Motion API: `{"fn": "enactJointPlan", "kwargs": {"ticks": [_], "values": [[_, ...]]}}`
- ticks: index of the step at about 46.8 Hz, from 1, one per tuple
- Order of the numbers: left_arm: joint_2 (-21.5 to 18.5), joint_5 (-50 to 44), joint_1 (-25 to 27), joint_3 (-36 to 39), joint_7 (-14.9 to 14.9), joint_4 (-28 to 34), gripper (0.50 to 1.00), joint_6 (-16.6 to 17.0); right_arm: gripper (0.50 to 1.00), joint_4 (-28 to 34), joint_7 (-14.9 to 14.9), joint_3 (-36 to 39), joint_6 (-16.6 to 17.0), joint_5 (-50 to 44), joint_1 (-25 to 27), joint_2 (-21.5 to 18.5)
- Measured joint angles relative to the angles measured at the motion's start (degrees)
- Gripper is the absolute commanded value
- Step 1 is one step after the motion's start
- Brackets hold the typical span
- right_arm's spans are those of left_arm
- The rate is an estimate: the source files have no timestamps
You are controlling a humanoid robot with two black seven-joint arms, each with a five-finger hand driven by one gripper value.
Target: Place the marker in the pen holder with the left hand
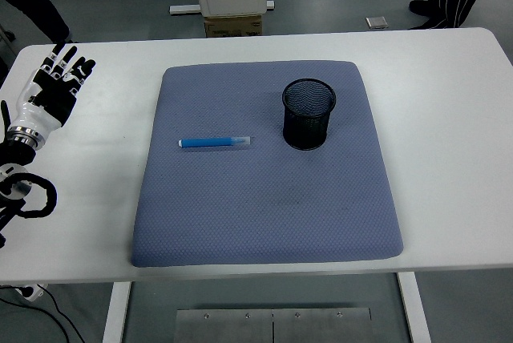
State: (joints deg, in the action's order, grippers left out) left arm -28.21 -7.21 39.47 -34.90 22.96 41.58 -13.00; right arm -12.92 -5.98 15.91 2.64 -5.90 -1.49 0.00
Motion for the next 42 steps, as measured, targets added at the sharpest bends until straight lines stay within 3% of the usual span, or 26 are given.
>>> {"fn": "enactJointPlan", "kwargs": {"ticks": [26,42], "values": [[-0.53,0.63,0.06,-0.41,0.74,-0.08,1.000,-0.24,1.000,0.00,0.00,0.00,0.00,0.00,0.00,0.00],[-0.06,0.66,0.25,-0.53,3.37,-0.16,1.000,-0.32,1.000,0.00,0.00,0.00,0.00,0.02,-0.01,0.00]]}}
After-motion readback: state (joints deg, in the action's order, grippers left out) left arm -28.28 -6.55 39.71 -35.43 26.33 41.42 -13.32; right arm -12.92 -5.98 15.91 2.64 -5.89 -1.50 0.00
